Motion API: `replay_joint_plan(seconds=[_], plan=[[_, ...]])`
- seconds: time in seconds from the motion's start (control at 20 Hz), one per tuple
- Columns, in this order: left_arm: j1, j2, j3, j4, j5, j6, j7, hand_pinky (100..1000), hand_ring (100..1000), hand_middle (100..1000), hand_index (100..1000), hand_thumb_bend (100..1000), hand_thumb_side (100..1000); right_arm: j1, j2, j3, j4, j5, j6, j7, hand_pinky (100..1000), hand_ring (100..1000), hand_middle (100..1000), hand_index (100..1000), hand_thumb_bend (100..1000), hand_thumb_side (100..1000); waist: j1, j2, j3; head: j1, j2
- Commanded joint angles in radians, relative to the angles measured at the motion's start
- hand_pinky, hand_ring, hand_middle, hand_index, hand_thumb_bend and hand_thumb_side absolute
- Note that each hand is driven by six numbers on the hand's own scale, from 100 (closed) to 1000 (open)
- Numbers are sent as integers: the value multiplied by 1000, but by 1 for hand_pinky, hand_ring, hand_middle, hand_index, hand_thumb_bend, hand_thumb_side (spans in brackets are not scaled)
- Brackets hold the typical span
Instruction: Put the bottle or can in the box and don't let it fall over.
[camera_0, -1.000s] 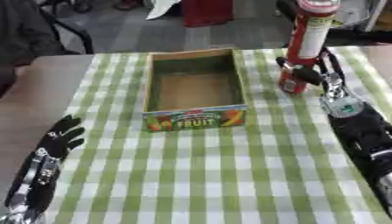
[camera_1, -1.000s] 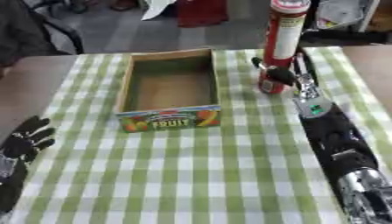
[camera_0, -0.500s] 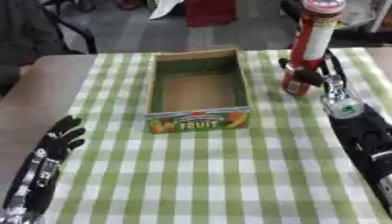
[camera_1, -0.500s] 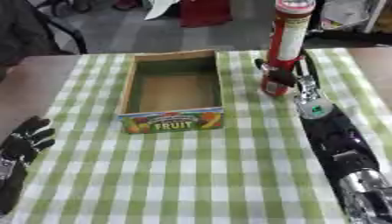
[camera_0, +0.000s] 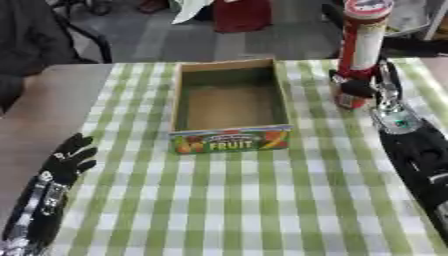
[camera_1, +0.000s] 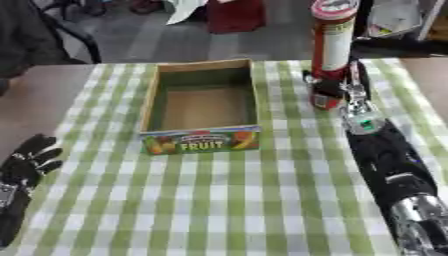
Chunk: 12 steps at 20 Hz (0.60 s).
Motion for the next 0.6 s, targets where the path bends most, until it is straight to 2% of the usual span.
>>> replay_joint_plan(seconds=[0.05, 0.15, 0.3, 0.6], plan=[[-11, 7, 1, -22, 3, -1, 0, 889, 888, 883, 971, 541, 860, -12, -30, -1, -28, -14, 4, -8, 971, 517, 461, 364, 100, 100, -3, -12, -2, -4, -9], [-10, 8, 1, -21, 2, -1, -1, 889, 888, 883, 972, 541, 861, -8, -26, 1, -37, -21, 3, -4, 960, 483, 426, 323, 100, 100, -4, -13, -4, -6, -7], [-6, 10, 3, -20, 2, -1, 1, 890, 888, 883, 972, 541, 860, -3, -17, 7, -67, -25, -1, 19, 957, 469, 418, 307, 100, 100, -3, -17, -9, -7, -5], [4, 10, 3, -17, 1, -1, 1, 890, 888, 882, 972, 542, 861, -16, 13, 20, -199, -56, 0, 95, 969, 469, 417, 301, 100, 100, 3, -25, -16, -15, -3]])
